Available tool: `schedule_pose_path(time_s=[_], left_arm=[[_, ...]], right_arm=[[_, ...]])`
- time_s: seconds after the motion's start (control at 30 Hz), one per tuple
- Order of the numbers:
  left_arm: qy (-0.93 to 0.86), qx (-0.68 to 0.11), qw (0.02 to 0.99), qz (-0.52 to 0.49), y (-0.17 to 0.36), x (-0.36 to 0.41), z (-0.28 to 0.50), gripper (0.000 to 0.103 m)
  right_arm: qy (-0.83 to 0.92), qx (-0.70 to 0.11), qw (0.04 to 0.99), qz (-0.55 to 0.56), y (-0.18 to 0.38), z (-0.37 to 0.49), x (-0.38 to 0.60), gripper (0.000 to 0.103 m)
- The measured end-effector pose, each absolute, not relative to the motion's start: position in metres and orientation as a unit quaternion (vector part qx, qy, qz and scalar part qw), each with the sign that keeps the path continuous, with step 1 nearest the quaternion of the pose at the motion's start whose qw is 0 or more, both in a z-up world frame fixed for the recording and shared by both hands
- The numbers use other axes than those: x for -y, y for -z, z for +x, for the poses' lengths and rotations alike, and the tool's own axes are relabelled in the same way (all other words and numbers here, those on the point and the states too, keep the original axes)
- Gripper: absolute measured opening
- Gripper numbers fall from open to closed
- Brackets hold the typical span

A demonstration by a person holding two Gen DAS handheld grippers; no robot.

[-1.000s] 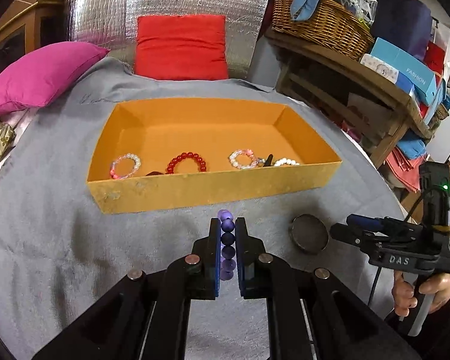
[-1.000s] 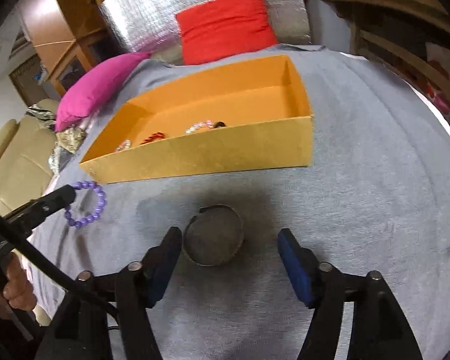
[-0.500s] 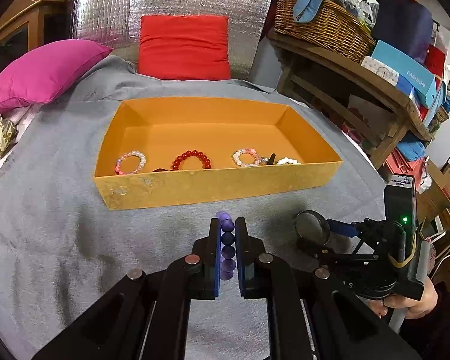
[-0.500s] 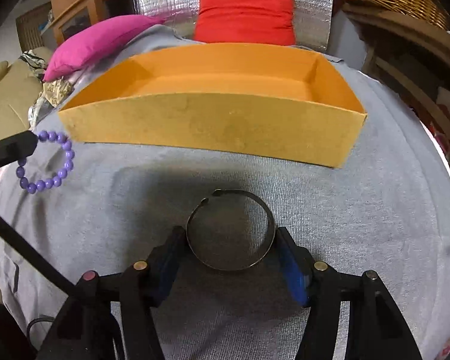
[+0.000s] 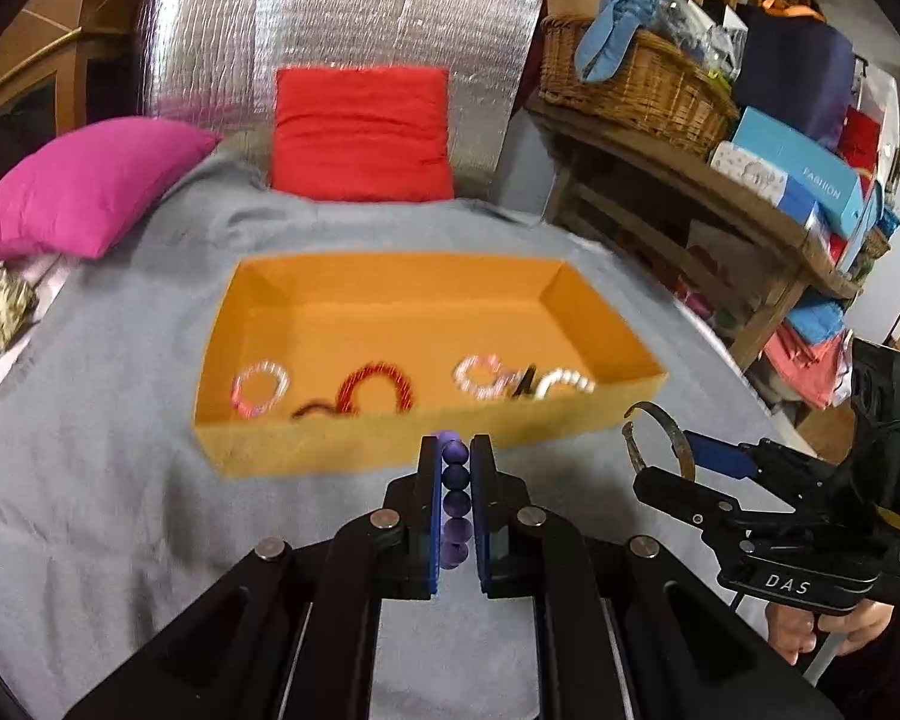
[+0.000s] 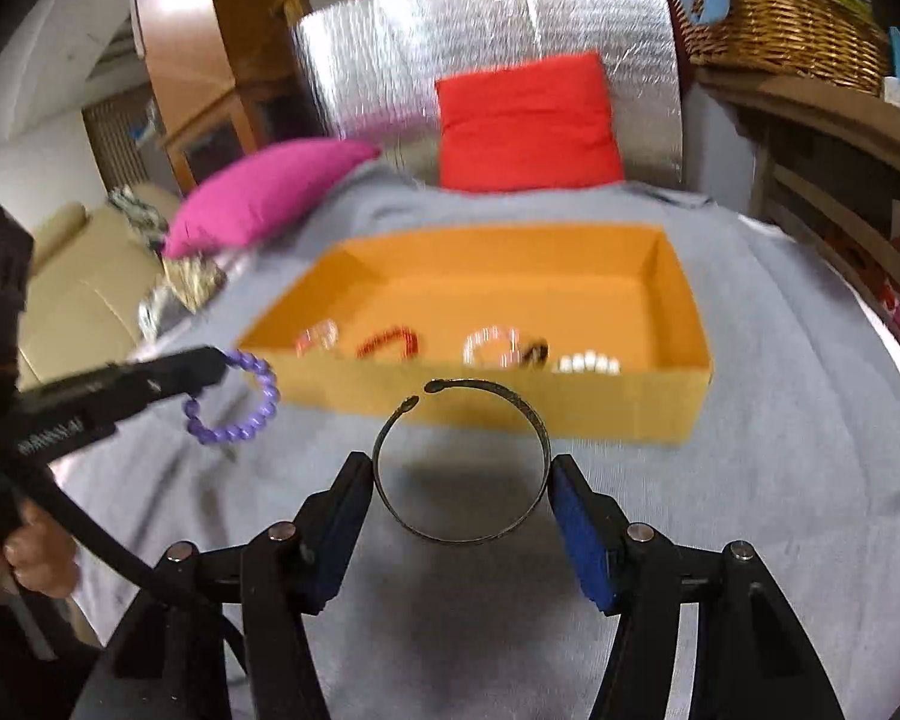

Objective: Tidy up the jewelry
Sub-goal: 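Lower both bracelets into the orange box and open both tools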

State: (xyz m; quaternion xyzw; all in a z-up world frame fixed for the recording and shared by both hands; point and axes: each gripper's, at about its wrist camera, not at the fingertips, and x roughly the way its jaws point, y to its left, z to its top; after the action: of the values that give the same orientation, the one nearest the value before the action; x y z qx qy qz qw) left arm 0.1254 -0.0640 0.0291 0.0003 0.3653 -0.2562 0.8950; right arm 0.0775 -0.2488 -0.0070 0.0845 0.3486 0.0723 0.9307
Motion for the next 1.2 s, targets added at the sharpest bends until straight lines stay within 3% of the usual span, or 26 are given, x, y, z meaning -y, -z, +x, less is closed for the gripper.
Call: schedule_pose_path(time_s=[0.23, 0.4, 0.77, 1.2], left_arm=[[0.261, -0.341, 0.903, -0.003, -0.064, 0.086, 0.165, 0.010], [0.266, -0.362, 0.893, 0.012, -0.066, 0.110, 0.218, 0.010], [0.225, -0.448, 0.864, 0.036, 0.002, 0.150, 0.303, 0.010], [0.144, -0.451, 0.872, 0.123, 0.037, 0.164, 0.310, 0.010]], right_arm=[[-0.046, -0.326, 0.936, 0.120, -0.027, 0.127, 0.274, 0.063], [-0.017, -0.371, 0.916, 0.151, -0.022, 0.189, 0.301, 0.063], [0.022, -0.458, 0.869, 0.187, 0.032, 0.268, 0.333, 0.064], [0.051, -0.461, 0.872, 0.156, 0.038, 0.291, 0.328, 0.065]])
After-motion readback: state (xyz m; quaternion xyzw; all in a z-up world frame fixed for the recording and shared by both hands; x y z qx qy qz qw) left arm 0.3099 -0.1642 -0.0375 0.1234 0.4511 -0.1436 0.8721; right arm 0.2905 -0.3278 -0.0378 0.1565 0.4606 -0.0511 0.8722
